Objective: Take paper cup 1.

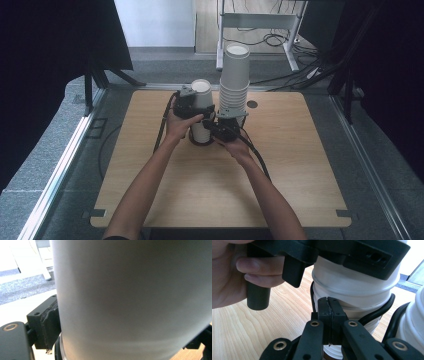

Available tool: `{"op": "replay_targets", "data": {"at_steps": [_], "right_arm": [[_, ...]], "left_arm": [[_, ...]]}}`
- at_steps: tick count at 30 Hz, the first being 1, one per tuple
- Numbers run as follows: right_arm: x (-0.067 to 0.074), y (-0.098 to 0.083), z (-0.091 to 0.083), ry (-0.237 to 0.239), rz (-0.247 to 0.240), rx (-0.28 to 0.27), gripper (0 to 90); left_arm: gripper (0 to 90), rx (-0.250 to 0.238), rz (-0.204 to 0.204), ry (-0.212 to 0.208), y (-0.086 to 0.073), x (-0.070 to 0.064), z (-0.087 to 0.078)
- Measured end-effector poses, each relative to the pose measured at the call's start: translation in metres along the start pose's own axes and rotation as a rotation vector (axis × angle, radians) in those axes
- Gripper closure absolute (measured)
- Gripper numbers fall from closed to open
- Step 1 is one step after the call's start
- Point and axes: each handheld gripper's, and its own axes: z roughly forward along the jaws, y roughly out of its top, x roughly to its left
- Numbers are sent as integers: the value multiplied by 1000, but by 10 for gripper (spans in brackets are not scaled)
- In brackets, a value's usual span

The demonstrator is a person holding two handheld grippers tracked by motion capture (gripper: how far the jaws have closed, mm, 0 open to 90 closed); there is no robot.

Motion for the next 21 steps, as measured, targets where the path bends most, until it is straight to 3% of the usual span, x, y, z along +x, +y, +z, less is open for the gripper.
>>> {"op": "replay_targets", "data": {"at_steps": [2, 10, 21], "right_arm": [[0, 0, 0, 1, -2, 0, 893], [0, 0, 0, 5, 2, 3, 890], [0, 2, 1, 4, -12, 4, 887]], "left_arm": [[115, -43, -8, -6, 3, 0, -3], [118, -87, -27, -8, 14, -1, -12], [121, -150, -19, 4, 36, -2, -28]]}}
